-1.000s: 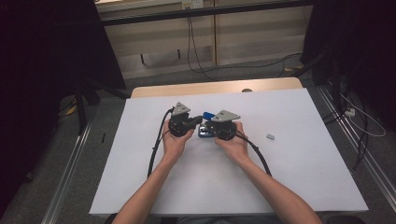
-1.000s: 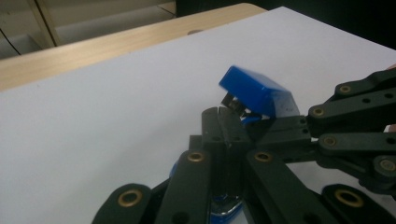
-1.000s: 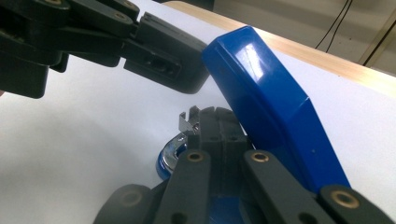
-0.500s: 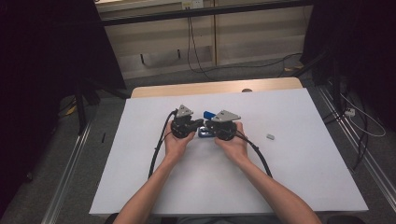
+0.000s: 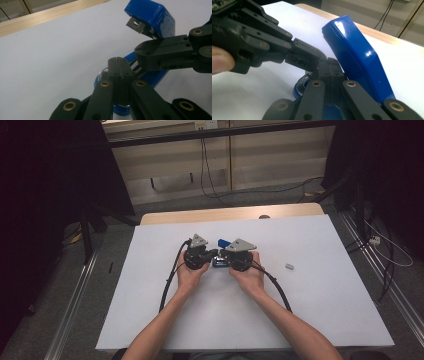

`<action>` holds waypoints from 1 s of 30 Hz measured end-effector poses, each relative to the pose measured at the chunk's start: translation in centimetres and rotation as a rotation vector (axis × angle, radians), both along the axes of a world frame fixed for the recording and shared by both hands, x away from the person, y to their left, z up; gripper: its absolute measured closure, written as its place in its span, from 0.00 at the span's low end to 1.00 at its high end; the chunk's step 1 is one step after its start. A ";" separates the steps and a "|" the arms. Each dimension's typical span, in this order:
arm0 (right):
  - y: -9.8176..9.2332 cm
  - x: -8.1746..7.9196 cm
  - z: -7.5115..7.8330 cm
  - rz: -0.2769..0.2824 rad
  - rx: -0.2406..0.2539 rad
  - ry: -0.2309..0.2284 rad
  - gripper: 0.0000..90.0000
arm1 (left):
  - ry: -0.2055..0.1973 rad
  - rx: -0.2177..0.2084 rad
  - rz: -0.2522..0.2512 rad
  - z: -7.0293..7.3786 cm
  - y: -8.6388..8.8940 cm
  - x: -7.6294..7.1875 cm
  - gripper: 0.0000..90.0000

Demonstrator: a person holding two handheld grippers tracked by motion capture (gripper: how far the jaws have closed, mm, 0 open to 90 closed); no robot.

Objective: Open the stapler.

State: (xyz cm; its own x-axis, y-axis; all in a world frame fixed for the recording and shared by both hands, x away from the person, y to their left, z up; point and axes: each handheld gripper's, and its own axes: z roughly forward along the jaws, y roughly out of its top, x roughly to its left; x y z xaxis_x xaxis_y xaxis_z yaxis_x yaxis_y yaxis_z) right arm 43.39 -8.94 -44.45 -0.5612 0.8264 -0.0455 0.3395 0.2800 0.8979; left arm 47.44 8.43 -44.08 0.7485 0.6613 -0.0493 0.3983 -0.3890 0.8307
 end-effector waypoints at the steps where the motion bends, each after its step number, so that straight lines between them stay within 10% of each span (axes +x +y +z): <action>1: 0.0 0.0 0.0 -0.001 -0.001 0.000 1.00 | 0.002 0.002 -0.001 0.0 0.0 0.0 1.00; 30: -0.3 0.2 0.8 -0.051 0.011 -0.022 1.00 | 0.020 -0.017 -0.014 -0.3 0.2 0.3 1.00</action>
